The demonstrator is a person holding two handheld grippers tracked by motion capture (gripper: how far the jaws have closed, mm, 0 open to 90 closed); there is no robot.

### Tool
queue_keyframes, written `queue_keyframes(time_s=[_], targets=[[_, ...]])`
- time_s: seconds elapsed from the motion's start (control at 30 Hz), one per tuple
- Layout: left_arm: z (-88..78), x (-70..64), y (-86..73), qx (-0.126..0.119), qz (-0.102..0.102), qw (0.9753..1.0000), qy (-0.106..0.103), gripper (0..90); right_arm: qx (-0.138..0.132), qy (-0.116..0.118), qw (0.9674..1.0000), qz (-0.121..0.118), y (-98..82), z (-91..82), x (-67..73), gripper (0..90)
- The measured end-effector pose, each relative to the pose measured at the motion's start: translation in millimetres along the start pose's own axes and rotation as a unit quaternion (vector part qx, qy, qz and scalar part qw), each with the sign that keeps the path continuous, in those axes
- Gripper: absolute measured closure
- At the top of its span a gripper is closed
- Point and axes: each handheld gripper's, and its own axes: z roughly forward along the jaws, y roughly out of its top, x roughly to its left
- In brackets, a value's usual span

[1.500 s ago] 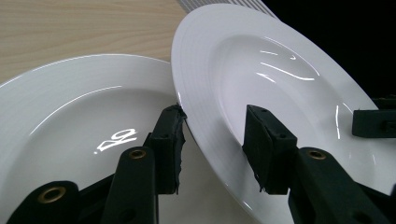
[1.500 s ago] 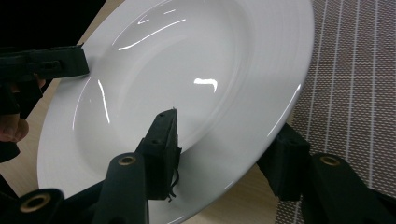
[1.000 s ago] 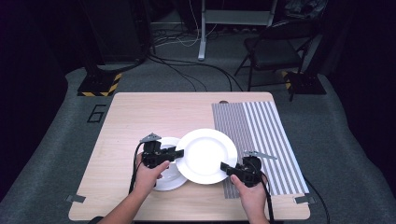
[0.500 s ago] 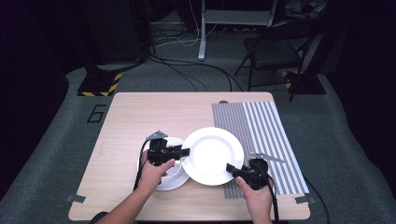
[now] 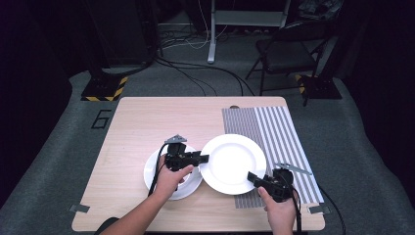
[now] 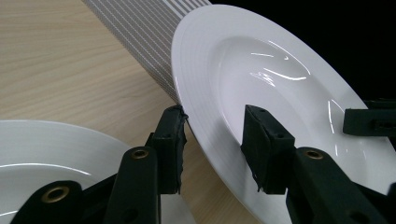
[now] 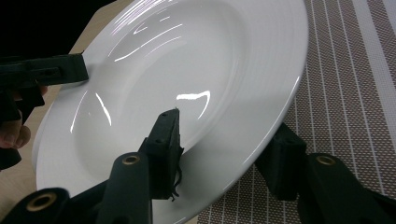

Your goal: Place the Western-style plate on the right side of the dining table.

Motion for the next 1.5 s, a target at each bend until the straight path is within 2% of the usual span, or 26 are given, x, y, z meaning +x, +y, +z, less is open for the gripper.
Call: queue_keyframes(time_s=[0.47, 0.8, 1.5], targets=[[14.7, -8.8, 6.2, 0.003, 0.010, 0.9998, -0.015, 59.8, -0.015, -0.013, 0.9997, 0.013, -0.3, -13.9, -11.2, 53.9], [23.5, -12.0, 9.4, 0.004, 0.005, 0.9997, -0.024, 59.8, -0.019, -0.023, 0.9994, 0.020, -0.9, -18.5, -16.9, 54.4], [42.2, -15.2, 14.4, 0.010, 0.002, 0.9997, -0.023, 60.0, -0.022, -0.033, 0.9987, 0.032, 0.2, -20.4, -29.8, 55.2]])
